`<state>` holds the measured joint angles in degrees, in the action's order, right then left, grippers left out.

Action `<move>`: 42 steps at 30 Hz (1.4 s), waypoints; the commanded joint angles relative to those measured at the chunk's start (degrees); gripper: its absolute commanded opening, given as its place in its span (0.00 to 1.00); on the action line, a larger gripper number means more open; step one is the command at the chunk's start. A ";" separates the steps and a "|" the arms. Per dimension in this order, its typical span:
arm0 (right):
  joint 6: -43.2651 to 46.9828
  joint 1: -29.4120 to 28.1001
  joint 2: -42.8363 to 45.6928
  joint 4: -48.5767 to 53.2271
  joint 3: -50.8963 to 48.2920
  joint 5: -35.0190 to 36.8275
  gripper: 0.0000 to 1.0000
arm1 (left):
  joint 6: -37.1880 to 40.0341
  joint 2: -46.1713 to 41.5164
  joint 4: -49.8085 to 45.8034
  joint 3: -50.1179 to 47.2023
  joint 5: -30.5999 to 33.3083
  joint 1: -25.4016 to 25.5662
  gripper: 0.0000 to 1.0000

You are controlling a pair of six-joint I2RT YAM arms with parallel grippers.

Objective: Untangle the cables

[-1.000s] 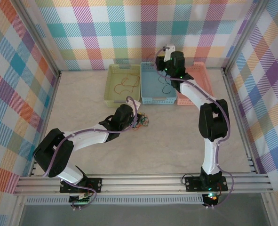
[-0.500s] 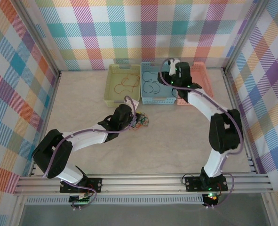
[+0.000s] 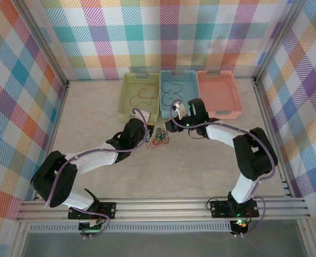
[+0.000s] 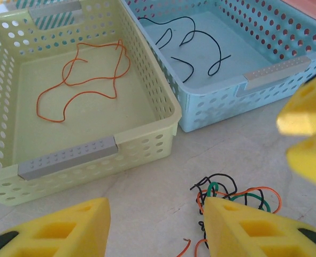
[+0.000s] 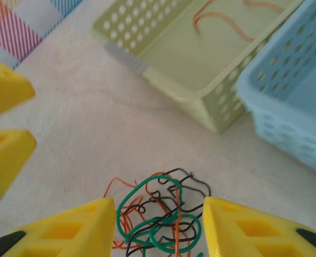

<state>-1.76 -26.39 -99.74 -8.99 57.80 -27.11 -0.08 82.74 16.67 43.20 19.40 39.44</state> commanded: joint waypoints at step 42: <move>1.93 -5.48 11.90 -12.61 -13.69 2.72 0.00 | 0.18 -2.62 3.29 -2.31 -5.82 -0.60 0.56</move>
<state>0.89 -30.79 -92.60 -14.74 46.54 -24.10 -0.38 81.97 16.97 42.06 16.93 39.44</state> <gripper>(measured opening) 0.064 0.559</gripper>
